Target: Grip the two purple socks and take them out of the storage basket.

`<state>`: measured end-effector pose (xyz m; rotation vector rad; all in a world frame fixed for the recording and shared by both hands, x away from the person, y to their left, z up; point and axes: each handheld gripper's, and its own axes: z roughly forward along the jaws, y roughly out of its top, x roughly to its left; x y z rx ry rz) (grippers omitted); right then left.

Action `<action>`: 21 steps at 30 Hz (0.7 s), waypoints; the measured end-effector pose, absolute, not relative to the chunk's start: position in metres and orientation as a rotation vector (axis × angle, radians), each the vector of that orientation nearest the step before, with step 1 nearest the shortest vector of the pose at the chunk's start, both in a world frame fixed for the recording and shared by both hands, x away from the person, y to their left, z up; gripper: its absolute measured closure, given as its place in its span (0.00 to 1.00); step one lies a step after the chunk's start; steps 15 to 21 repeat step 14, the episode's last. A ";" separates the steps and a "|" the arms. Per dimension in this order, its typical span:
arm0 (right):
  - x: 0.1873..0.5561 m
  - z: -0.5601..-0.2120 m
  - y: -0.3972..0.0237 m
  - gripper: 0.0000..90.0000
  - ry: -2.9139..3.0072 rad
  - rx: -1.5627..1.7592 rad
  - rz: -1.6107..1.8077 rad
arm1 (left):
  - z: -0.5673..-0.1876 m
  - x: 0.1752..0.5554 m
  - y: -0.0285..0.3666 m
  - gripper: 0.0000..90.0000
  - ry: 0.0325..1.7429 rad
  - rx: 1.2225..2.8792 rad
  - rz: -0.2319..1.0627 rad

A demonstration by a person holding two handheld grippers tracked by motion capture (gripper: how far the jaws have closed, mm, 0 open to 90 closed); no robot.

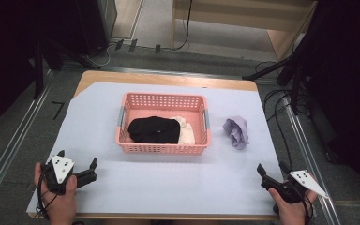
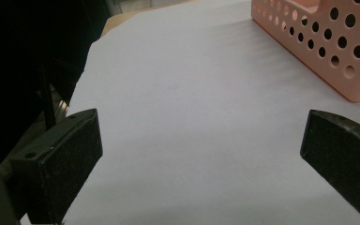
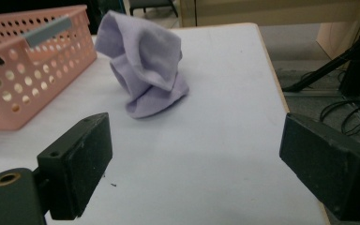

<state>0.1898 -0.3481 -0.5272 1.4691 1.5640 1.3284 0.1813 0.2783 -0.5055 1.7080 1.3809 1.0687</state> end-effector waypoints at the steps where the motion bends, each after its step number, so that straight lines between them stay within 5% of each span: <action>1: 0.189 -0.527 -0.349 0.12 1.563 1.482 1.321 | -0.506 0.181 0.278 0.00 1.384 1.703 1.068; 21: 0.186 -0.528 -0.343 0.16 1.628 1.402 1.321 | -0.505 0.181 0.280 0.00 1.403 1.680 1.061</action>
